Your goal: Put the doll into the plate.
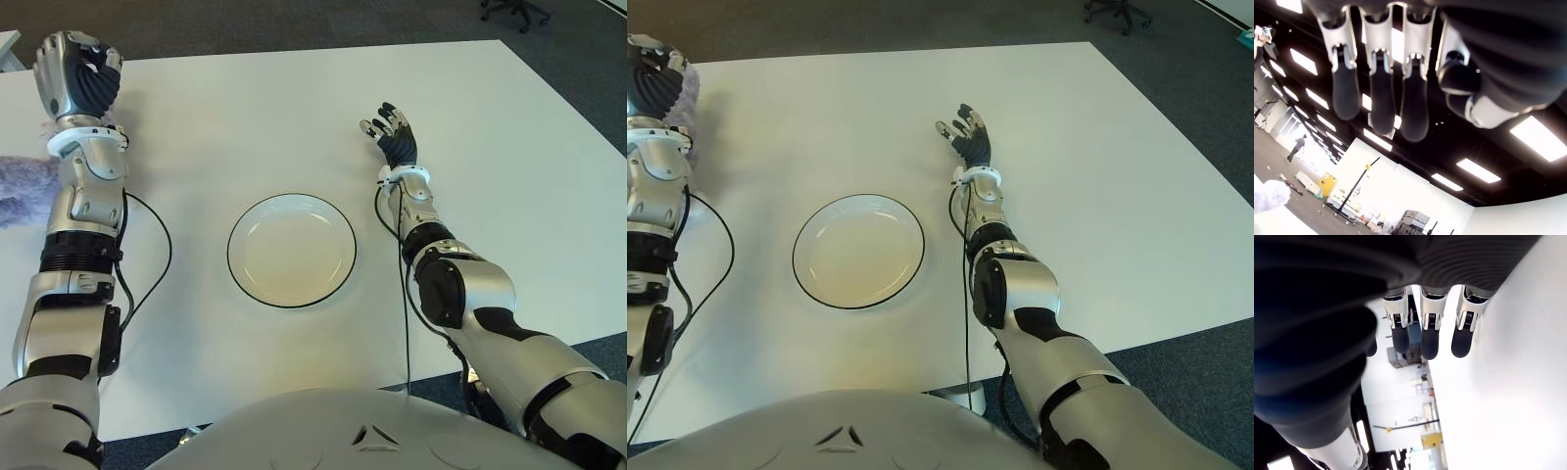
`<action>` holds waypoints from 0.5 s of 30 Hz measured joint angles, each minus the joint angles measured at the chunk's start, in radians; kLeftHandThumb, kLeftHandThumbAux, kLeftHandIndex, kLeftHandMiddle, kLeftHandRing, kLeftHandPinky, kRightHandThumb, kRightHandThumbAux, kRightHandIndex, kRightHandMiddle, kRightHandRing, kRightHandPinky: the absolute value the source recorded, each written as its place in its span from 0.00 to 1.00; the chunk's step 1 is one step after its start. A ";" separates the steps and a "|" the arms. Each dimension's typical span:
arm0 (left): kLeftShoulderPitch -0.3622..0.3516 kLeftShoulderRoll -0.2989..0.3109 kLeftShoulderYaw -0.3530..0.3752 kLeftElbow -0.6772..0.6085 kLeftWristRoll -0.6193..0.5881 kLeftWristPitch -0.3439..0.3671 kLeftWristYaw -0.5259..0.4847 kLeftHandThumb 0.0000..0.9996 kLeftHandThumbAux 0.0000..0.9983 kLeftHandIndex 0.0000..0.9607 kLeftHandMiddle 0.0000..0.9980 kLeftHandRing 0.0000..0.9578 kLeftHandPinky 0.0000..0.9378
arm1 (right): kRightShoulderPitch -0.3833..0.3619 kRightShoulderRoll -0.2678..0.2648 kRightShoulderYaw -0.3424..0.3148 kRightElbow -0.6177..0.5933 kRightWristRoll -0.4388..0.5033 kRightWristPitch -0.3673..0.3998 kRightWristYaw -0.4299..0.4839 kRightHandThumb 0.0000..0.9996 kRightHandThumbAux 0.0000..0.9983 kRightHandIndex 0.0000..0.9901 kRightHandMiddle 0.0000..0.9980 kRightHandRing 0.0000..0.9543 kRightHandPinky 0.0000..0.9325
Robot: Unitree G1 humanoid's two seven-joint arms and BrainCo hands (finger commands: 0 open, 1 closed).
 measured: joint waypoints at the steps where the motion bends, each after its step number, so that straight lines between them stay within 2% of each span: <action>1: 0.000 0.000 0.000 -0.010 0.004 0.002 0.000 0.74 0.60 0.79 0.83 0.88 0.91 | 0.000 0.000 0.000 0.000 0.000 0.000 0.000 0.33 0.83 0.13 0.12 0.12 0.16; 7: 0.002 0.000 0.000 -0.052 0.021 0.020 0.001 0.76 0.62 0.83 0.85 0.89 0.94 | 0.000 0.000 -0.001 0.000 0.000 0.000 0.002 0.35 0.82 0.14 0.11 0.12 0.16; 12: 0.005 0.000 -0.001 -0.072 0.032 0.021 0.003 0.78 0.64 0.83 0.86 0.90 0.92 | 0.000 0.000 -0.001 0.000 0.000 0.000 0.002 0.35 0.83 0.13 0.11 0.11 0.15; 14: 0.007 0.000 -0.001 -0.073 0.035 0.014 0.008 0.76 0.64 0.82 0.86 0.89 0.90 | 0.000 0.001 -0.001 0.000 0.000 0.000 0.003 0.35 0.83 0.13 0.11 0.11 0.15; 15: 0.008 0.000 -0.002 -0.073 0.037 0.010 0.010 0.70 0.61 0.75 0.84 0.87 0.85 | 0.000 0.001 -0.001 0.000 0.000 0.000 0.003 0.35 0.83 0.12 0.10 0.11 0.15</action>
